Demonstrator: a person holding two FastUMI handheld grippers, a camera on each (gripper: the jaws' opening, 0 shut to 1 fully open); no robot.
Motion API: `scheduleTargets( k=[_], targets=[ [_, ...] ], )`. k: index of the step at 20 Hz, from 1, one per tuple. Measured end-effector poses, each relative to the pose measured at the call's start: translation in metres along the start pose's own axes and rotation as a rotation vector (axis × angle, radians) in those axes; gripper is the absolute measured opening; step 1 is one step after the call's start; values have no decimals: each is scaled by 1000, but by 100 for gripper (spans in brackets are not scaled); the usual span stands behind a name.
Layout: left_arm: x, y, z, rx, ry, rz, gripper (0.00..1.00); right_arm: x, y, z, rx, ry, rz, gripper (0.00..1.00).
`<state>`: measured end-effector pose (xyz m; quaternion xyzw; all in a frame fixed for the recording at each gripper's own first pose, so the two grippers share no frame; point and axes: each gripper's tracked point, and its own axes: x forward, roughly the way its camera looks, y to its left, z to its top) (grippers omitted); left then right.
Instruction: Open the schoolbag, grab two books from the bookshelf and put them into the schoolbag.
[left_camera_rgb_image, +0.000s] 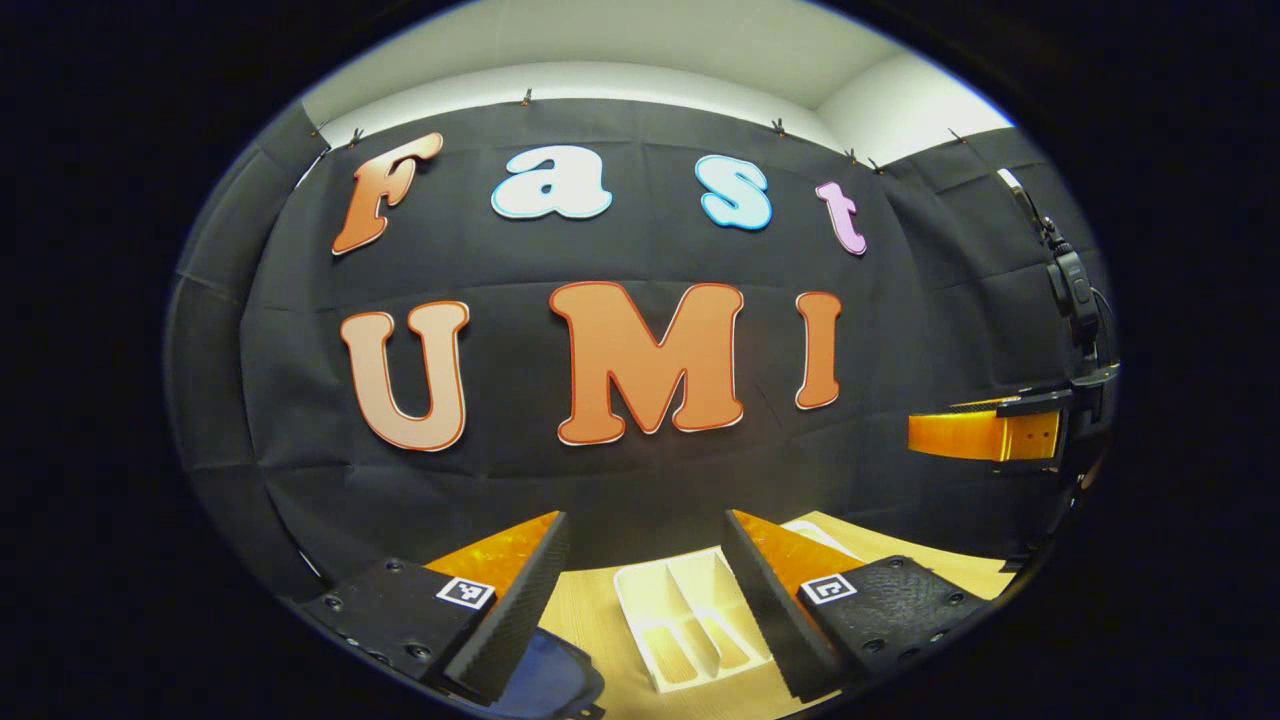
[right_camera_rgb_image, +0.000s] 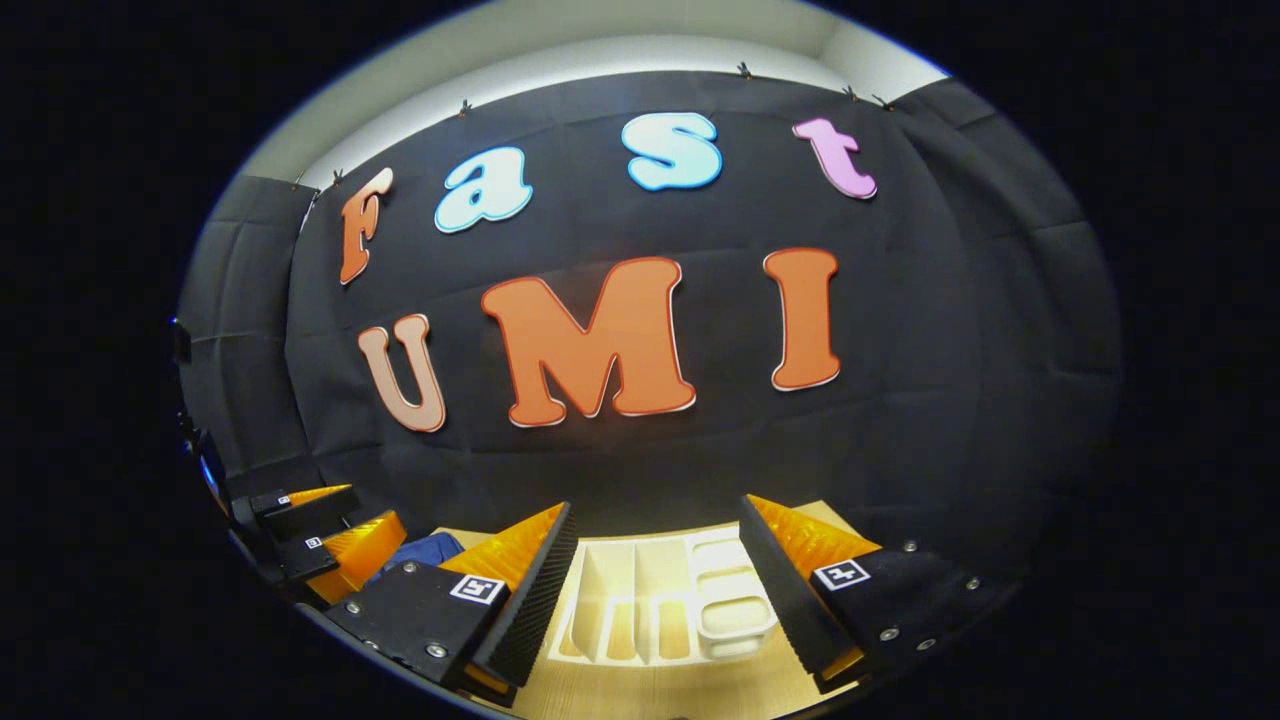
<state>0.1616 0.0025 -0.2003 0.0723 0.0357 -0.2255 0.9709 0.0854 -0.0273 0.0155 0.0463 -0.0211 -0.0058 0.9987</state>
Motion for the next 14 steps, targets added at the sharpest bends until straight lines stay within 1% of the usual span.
scheduleTargets(
  k=[1, 2, 4, 5, 6, 7, 8, 11, 14],
  targets=[
    [0, -1, 3, -1, 1, 7, 100, 3, 1, -7, 2, 17, -2, 96],
    [0, -1, 4, -8, 7, 14, 95, 3, 0, -10, 9, 28, -5, 96],
    [-1, 0, 5, -43, 4, 36, 95, 4, 0, -13, 17, 42, -10, 97],
    [0, 0, 2, -60, -2, 46, 100, 7, -1, -12, 11, 52, -8, 100],
    [-1, -1, 0, -71, -1, 51, 95, 7, 0, -11, 2, 60, -5, 96],
    [0, -4, -2, -74, 0, 51, 95, 8, 0, -11, -7, 71, -2, 96],
    [2, -8, -2, -71, 6, 50, 100, 8, 1, -11, -13, 77, 3, 96],
    [6, -20, -2, -70, 4, 32, 100, 10, 0, -10, -11, 80, 9, 96],
    [5, -20, -2, -69, 7, 27, 100, 12, -1, -11, -12, 86, 12, 96]
  ],
)
